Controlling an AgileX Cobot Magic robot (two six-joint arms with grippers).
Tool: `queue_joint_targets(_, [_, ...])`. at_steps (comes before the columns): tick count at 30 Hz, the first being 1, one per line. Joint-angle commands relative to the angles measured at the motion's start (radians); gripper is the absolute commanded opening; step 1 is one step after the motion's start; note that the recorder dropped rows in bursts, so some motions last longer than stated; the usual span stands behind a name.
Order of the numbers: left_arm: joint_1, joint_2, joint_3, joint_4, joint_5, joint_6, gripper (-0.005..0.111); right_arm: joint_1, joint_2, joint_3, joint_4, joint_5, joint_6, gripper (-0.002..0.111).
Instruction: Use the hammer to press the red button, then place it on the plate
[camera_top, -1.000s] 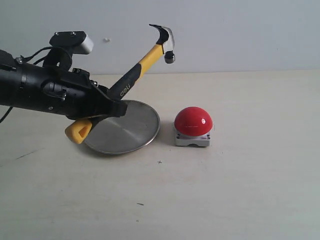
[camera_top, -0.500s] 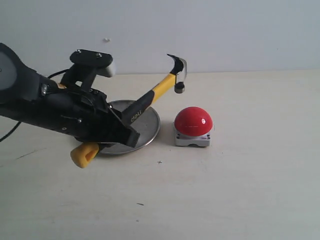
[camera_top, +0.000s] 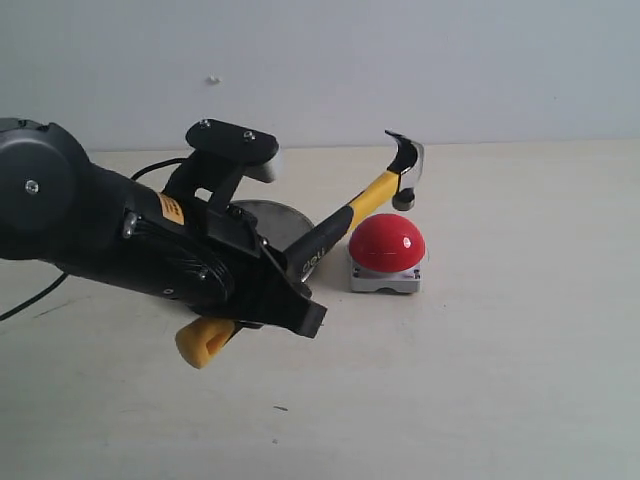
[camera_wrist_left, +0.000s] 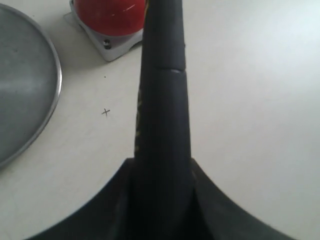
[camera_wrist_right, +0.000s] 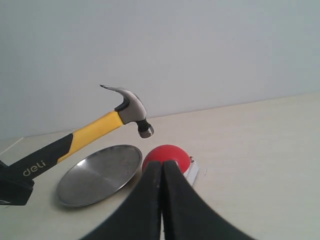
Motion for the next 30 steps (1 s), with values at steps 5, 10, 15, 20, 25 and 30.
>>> queue_joint_targets(5, [-0.038,-0.022,0.096,-0.025,-0.396,-0.079,0.000,0.000,-0.005,0.005,-0.007,0.001,-0.009,0.000])
queue_joint_targets(10, [-0.047,0.001,0.100,-0.038,-0.409,-0.088,0.000,0.000,-0.005,0.005,-0.007,-0.001,-0.009,0.000])
queue_joint_targets(15, [-0.077,0.034,0.100,-0.042,-0.444,-0.092,0.000,0.000,-0.005,0.005,-0.007,-0.001,-0.009,0.000])
queue_joint_targets(20, [-0.077,0.034,0.100,-0.047,-0.477,-0.092,0.000,0.000,-0.005,0.005,-0.007,-0.001,-0.009,0.000])
queue_joint_targets(25, [-0.077,-0.016,0.086,-0.047,-0.511,-0.086,0.000,0.000,-0.005,0.005,-0.007,-0.001,-0.007,0.000])
queue_joint_targets(30, [-0.077,-0.048,0.055,-0.032,-0.507,-0.081,0.000,0.000,-0.005,0.005,-0.007,-0.001,-0.007,0.000])
